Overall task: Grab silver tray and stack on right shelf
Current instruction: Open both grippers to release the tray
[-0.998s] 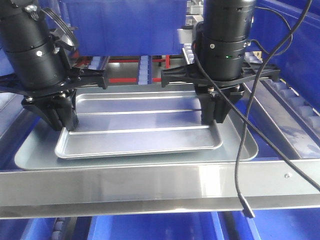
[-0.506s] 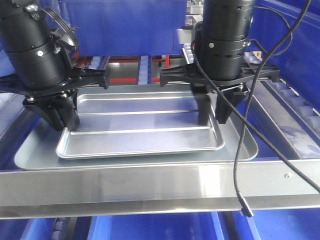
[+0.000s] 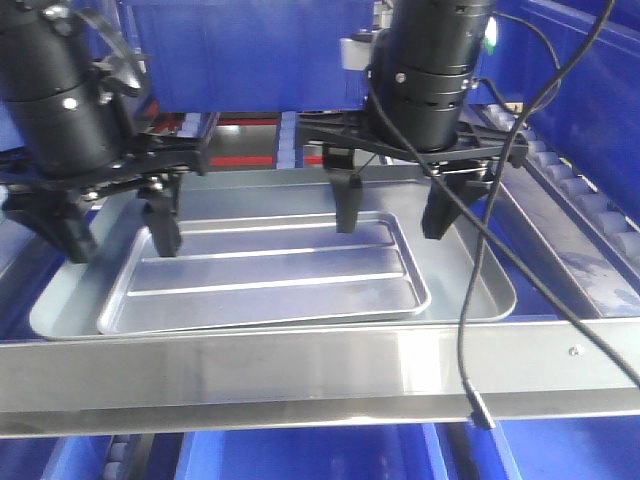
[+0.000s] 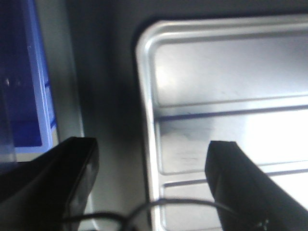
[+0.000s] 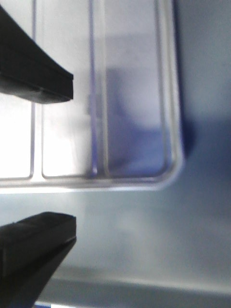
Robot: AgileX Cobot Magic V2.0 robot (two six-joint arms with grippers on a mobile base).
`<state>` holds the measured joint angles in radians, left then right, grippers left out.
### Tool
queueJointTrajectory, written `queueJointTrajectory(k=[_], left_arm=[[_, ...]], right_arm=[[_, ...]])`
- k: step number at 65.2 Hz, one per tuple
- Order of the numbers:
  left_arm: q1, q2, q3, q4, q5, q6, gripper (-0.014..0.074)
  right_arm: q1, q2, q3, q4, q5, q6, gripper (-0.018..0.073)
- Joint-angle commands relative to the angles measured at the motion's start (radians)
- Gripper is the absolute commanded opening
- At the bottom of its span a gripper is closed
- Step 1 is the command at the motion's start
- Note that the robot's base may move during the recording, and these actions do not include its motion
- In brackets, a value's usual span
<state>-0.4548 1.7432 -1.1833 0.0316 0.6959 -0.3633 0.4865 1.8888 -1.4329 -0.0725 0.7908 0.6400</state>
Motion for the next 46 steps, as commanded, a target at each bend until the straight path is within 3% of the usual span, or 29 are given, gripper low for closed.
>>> queueJointTrajectory(k=[1, 9, 14, 20, 23, 24, 30, 46], left_arm=[[0.011, -0.047, -0.029, -0.017, -0.019, 0.002, 0.0388], [0.011, -0.047, -0.029, -0.019, -0.021, 0.002, 0.0286], [0.011, -0.047, -0.029, -0.021, -0.014, 0.002, 0.0088], [0.011, -0.047, -0.029, -0.021, -0.014, 0.002, -0.0118], [0.011, -0.047, -0.029, -0.021, -0.014, 0.002, -0.0085], [0.011, -0.047, -0.029, -0.021, -0.016, 0.002, -0.0076], [0.011, -0.047, -0.029, -0.032, -0.023, 0.002, -0.009], [0.028, -0.058, -0.029, -0.007, -0.019, 0.002, -0.0098]], right_arm=[[-0.009, -0.057, -0.034, -0.006, -0.05, -0.009, 0.0571], [-0.007, -0.057, -0.034, -0.006, -0.066, -0.009, 0.0556], [-0.007, -0.057, -0.034, -0.006, -0.063, -0.009, 0.0424], [-0.007, -0.057, -0.034, -0.006, -0.061, -0.009, 0.0176], [-0.007, -0.057, -0.034, -0.006, -0.063, -0.009, 0.0037], [-0.007, -0.057, -0.034, -0.006, -0.063, -0.009, 0.0031], [-0.007, -0.057, -0.034, -0.006, -0.066, -0.009, 0.0093], [-0.003, -0.061, -0.034, -0.006, -0.066, -0.009, 0.0048]])
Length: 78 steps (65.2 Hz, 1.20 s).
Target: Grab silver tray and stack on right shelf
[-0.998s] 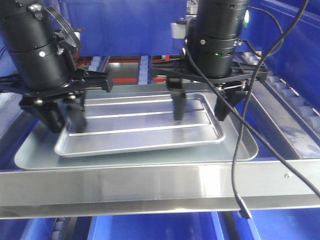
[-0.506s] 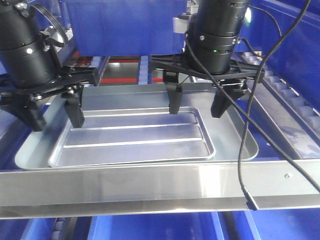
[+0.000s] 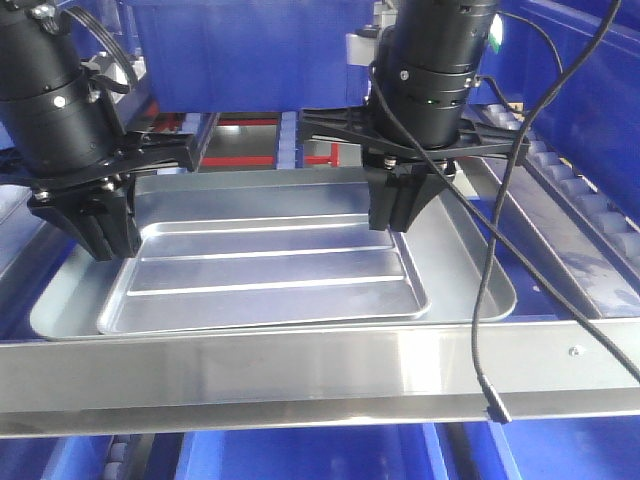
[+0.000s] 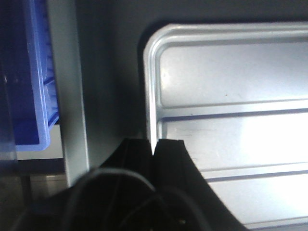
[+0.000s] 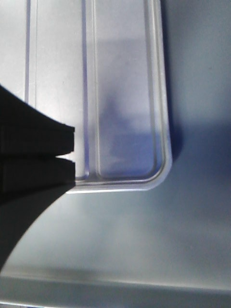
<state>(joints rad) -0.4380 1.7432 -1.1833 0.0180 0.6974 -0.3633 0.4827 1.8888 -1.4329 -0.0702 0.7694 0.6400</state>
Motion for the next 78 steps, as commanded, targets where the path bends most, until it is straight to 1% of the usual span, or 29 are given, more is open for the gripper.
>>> queueJointTrajectory(k=[1, 7, 13, 25, 34, 35, 42, 48, 50, 51, 55, 61, 67, 78], left_arm=[[0.011, -0.061, -0.029, 0.007, -0.021, 0.002, -0.0098], [0.011, -0.098, -0.012, 0.007, -0.04, 0.002, -0.0098], [0.009, -0.153, 0.033, 0.007, -0.111, 0.002, -0.0098], [0.009, -0.327, 0.2, 0.007, -0.295, 0.002, -0.0098], [0.009, -0.459, 0.346, 0.015, -0.452, 0.002, -0.0098], [0.009, -0.472, 0.369, 0.017, -0.479, 0.002, -0.0098], [0.009, -0.577, 0.485, 0.054, -0.634, 0.002, -0.0098], [0.009, -0.681, 0.578, 0.123, -0.754, 0.002, -0.0098], [0.009, -0.712, 0.609, 0.141, -0.774, 0.002, -0.0098], [0.009, -0.744, 0.626, 0.159, -0.784, 0.002, -0.0098], [0.009, -0.816, 0.675, 0.177, -0.78, 0.002, -0.0098], [0.009, -0.944, 0.733, 0.177, -0.752, 0.002, -0.0098], [0.009, -1.083, 0.78, 0.177, -0.75, 0.002, -0.0098], [0.009, -1.306, 0.811, 0.177, -0.723, 0.002, -0.0098]], right_arm=[[0.001, -0.06, -0.034, -0.009, -0.047, -0.009, 0.0045], [0.011, -0.073, -0.029, -0.016, -0.059, -0.016, 0.0049], [0.031, -0.107, 0.004, -0.04, -0.094, -0.016, 0.0049], [0.078, -0.236, 0.172, -0.144, -0.331, -0.016, 0.0049], [0.08, -0.354, 0.327, -0.21, -0.531, -0.016, 0.0049], [0.08, -0.372, 0.351, -0.224, -0.569, -0.016, 0.0049], [0.08, -0.471, 0.473, -0.288, -0.684, -0.016, 0.0049], [0.08, -0.562, 0.583, -0.344, -0.769, -0.016, 0.0049], [0.08, -0.592, 0.606, -0.357, -0.789, -0.016, 0.0049], [0.08, -0.622, 0.643, -0.368, -0.799, -0.016, 0.0049], [0.08, -0.692, 0.706, -0.384, -0.818, -0.016, 0.0049], [0.08, -0.818, 0.802, -0.391, -0.817, -0.016, 0.0049], [0.08, -0.952, 0.885, -0.391, -0.814, -0.016, 0.0049], [0.08, -1.192, 0.972, -0.391, -0.777, -0.016, 0.0049]])
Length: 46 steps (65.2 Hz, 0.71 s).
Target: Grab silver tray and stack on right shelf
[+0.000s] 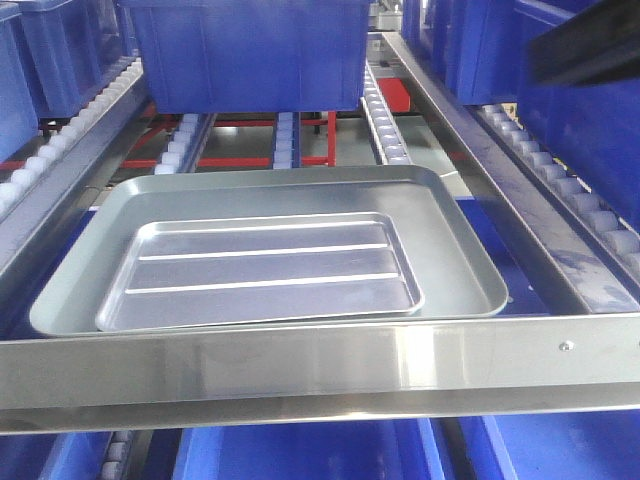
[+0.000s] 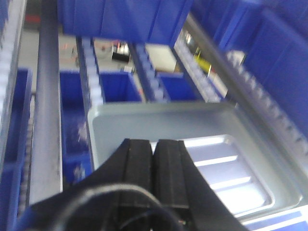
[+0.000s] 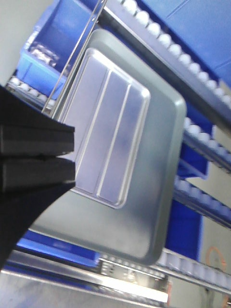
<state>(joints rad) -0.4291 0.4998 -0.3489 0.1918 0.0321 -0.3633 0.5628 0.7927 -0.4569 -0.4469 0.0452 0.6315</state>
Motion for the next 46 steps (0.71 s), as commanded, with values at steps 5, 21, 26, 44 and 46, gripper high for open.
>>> queueJointTrajectory(k=[5, 21, 26, 44, 46], left_arm=[[0.0, -0.135, -0.024, 0.003, -0.053, 0.002, -0.0098], [0.0, -0.19, -0.022, 0.003, -0.061, 0.002, -0.0098], [0.0, -0.19, -0.022, 0.003, -0.061, 0.002, -0.0098], [0.0, -0.19, -0.022, 0.003, -0.061, 0.002, -0.0098], [0.0, -0.19, -0.022, 0.003, -0.061, 0.002, -0.0098]], right_arm=[[0.0, -0.194, 0.011, -0.014, -0.045, -0.007, 0.0049], [0.0, -0.319, 0.011, -0.014, -0.057, -0.007, 0.0049], [0.0, -0.319, 0.011, -0.014, -0.057, -0.007, 0.0049], [0.0, -0.319, 0.013, -0.014, -0.056, -0.007, 0.0049], [0.0, -0.319, 0.015, -0.014, -0.055, -0.007, 0.0049]])
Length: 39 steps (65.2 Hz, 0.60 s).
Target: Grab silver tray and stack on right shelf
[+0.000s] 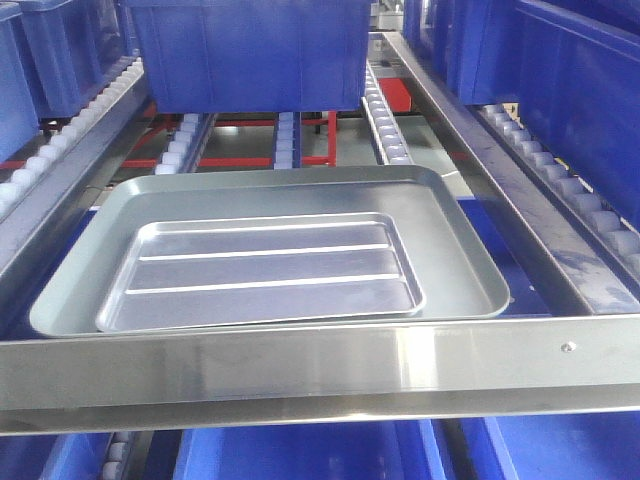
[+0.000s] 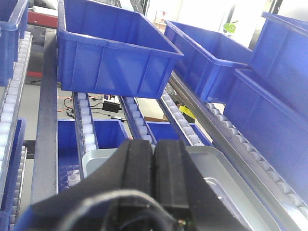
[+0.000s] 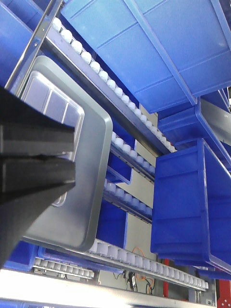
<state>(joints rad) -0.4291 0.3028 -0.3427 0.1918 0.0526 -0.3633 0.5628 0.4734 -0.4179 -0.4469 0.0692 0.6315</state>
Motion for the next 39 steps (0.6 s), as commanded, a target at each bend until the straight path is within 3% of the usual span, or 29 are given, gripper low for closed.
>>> queueJointTrajectory(k=[1, 14, 19, 26, 29, 39], left_arm=[[0.0, 0.007, -0.028, 0.003, -0.081, 0.002, -0.0098], [0.0, 0.007, -0.028, 0.003, -0.081, 0.002, -0.0098], [0.0, 0.007, -0.028, 0.003, -0.081, 0.002, -0.0098], [0.0, 0.009, -0.028, 0.003, -0.081, 0.002, -0.0098], [0.0, 0.009, -0.028, 0.003, -0.081, 0.002, -0.0098], [0.0, 0.009, -0.028, 0.003, -0.081, 0.002, -0.0098]], right_arm=[[0.0, 0.001, -0.024, -0.014, -0.079, -0.007, 0.0049], [-0.02, -0.007, 0.013, 0.008, -0.069, -0.021, 0.0049], [-0.079, -0.027, 0.057, 0.108, -0.093, -0.146, 0.0049], [-0.22, -0.075, 0.142, 0.351, -0.218, -0.492, 0.0049], [-0.28, -0.096, 0.173, 0.41, -0.26, -0.58, 0.0049], [-0.424, -0.21, 0.29, 0.437, -0.269, -0.59, 0.0049]])
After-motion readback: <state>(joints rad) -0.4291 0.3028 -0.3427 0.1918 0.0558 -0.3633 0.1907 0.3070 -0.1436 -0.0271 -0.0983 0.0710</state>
